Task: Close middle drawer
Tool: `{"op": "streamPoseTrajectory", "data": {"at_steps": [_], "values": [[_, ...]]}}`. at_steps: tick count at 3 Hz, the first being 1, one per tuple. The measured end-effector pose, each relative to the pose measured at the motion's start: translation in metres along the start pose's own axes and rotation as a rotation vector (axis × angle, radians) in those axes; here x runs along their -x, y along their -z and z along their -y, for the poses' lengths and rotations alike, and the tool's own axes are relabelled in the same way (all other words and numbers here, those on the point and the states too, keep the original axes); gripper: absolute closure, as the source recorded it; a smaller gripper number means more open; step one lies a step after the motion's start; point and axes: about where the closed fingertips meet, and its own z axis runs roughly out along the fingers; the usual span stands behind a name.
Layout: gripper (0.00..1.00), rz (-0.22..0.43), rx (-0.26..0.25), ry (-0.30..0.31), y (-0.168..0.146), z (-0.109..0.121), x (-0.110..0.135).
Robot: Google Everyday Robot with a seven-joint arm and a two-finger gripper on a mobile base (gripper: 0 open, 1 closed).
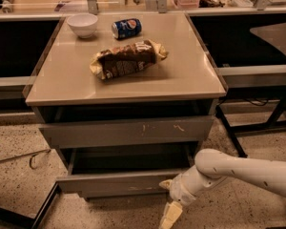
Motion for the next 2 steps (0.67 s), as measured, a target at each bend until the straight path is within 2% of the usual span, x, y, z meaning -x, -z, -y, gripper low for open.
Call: {"op": "streamPoseTrajectory", "data": {"at_steps": [1,2], "values": [[0.00,0.023,-0.020,0.025,0.007,0.018,0.003],[0.00,0.075,-0.053,0.068,0.027,0.090,0.015]]}}
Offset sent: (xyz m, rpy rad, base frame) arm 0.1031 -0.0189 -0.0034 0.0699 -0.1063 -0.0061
